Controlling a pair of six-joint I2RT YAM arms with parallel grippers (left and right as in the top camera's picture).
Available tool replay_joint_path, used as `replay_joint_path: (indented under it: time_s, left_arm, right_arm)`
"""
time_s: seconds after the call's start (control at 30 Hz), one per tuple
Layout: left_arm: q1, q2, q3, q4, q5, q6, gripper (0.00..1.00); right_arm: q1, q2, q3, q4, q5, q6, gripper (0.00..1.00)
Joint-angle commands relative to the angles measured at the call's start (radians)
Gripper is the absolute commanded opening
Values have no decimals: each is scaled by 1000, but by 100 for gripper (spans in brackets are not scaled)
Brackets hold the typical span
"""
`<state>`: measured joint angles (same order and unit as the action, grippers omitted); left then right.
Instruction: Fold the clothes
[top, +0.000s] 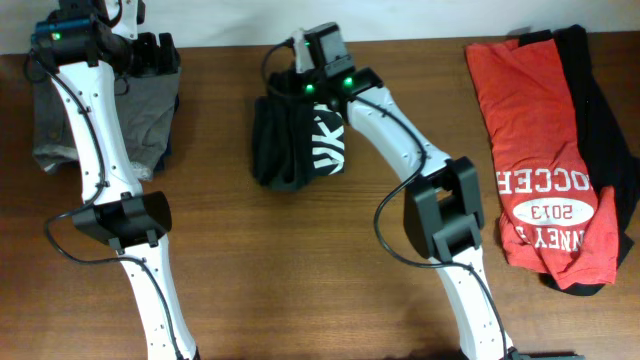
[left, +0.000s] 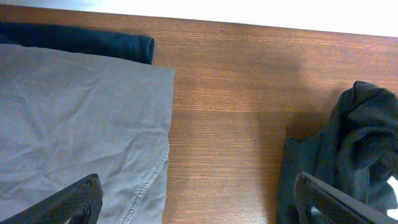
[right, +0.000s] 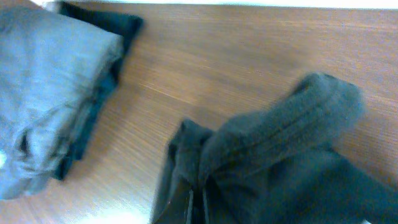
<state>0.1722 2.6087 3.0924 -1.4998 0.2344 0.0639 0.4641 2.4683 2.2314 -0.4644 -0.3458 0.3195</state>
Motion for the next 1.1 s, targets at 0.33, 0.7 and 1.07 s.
replay_joint_path:
  time_s: [0.33, 0.7, 1.07]
  left_arm:
    - [1, -38, -1, -5, -15, 20, 98]
    - [1, -38, -1, -4, -15, 21, 98]
    - [1, -38, -1, 0, -16, 21, 98]
  right_arm:
    - [124, -6, 10, 76, 43, -24, 65]
    - [26, -63, 82, -290, 35, -27, 71]
    - [82, -53, 56, -557, 49, -152, 43]
